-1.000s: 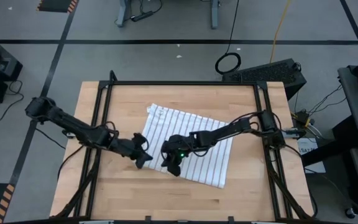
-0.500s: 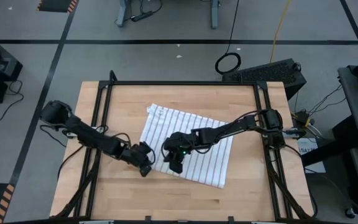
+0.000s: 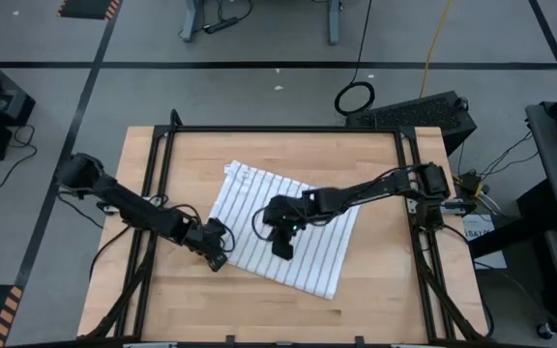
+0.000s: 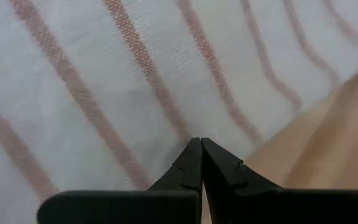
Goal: Roll towel
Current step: Roll the white towel
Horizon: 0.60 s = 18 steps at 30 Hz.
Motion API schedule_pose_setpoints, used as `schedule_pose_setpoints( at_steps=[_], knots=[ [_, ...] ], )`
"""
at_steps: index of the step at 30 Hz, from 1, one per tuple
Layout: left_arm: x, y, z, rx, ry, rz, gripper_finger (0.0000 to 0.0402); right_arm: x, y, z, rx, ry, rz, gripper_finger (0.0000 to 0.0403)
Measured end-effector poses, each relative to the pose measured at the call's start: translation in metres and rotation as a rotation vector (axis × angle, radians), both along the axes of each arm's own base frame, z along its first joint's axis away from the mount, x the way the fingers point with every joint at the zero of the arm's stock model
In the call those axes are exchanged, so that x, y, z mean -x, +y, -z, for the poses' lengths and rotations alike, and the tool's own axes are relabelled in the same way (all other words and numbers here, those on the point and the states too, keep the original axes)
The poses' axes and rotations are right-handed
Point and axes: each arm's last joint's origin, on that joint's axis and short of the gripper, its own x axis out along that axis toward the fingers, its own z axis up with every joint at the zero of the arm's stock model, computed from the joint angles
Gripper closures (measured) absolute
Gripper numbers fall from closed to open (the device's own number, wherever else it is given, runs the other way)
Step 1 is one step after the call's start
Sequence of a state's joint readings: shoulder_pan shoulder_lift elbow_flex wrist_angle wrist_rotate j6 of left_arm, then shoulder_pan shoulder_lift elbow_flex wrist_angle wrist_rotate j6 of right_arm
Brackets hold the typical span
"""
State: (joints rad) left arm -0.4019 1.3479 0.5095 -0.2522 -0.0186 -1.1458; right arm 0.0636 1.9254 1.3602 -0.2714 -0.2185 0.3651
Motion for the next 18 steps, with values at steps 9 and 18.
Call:
schedule_pose_setpoints(
  at_steps=[9,18],
  knots=[
    [0.015,0.012,-0.055,0.216,-0.084,-0.309,0.0383,0.029,-0.045,-0.036,0.043,0.086,0.159,0.0403],
    [0.05,0.03,-0.088,0.196,0.106,-0.581,0.0254,0.036,-0.064,-0.05,0.065,0.048,0.177,0.0403]
  ],
)
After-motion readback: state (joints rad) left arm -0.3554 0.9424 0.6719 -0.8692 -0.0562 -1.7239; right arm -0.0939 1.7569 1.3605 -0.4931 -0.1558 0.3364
